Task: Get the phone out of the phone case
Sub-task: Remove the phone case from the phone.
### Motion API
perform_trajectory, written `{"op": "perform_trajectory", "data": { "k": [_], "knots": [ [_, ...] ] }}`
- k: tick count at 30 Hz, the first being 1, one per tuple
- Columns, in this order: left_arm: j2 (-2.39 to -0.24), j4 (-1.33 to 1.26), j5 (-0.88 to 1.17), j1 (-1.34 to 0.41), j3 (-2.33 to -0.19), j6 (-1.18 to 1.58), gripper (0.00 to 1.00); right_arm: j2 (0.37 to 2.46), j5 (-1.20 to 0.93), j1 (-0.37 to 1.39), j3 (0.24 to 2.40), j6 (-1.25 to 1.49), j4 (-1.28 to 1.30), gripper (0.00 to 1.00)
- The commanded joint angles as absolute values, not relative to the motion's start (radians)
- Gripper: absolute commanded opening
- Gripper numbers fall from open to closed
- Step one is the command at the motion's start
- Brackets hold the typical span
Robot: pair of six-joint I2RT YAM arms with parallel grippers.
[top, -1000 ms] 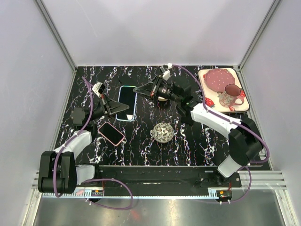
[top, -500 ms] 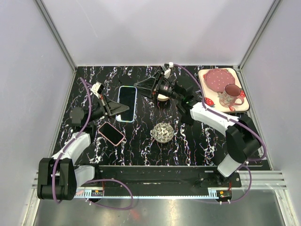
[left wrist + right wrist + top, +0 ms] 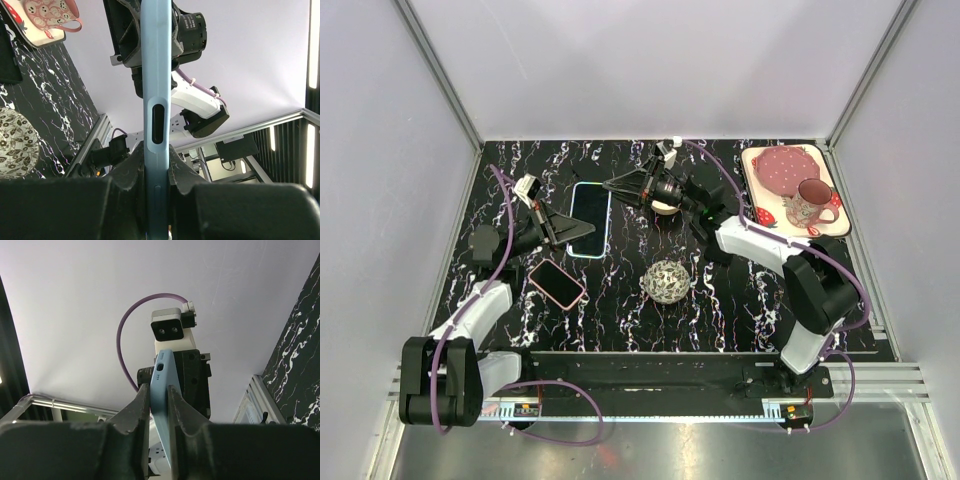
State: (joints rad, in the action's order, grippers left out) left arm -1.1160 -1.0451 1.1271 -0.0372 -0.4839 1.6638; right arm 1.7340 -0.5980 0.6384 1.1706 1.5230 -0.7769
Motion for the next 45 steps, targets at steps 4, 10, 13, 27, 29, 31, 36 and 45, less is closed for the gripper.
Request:
{"op": "perform_trajectory", "data": {
  "k": [4,10,13,27,29,31,36,45],
  "knots": [
    [-1.081,-1.074,1.097,-0.037,-0.541,1.646,0.0,1.738,-0.641,0.64,1.218,1.554,-0.87,0.04],
    [-1.069,-1.123,1.095,-0.038,-0.584,1.666,0.0,1.795,-0.6,0.643,1.167,1.799,-1.096,0.0],
    [-1.043,-1.138,1.103,-0.037,-0.639,1.661,0.0,1.9,-0.548,0.655,1.155,2.056,-1.372,0.0],
    [-1.025,-1.515,1.132,-0.037,-0.749,1.818,0.0,1.974,-0.437,0.695,1.265,2.287,-1.562,0.0],
    [-1.02,-1.549,1.135,-0.038,-0.752,1.822,0.0,1.974,-0.434,0.695,1.287,2.29,-1.562,0.0],
    [-1.016,-1.568,1.138,-0.037,-0.752,1.819,0.0,1.98,-0.43,0.695,1.289,2.296,-1.562,0.0],
    [-1.008,-1.637,1.141,-0.037,-0.758,1.836,0.0,1.979,-0.414,0.693,1.256,2.304,-1.565,0.0],
    [-0.95,-1.666,1.118,-0.038,-0.778,1.829,0.0,1.971,-0.374,0.695,1.255,2.319,-1.566,0.0]
  ]
}}
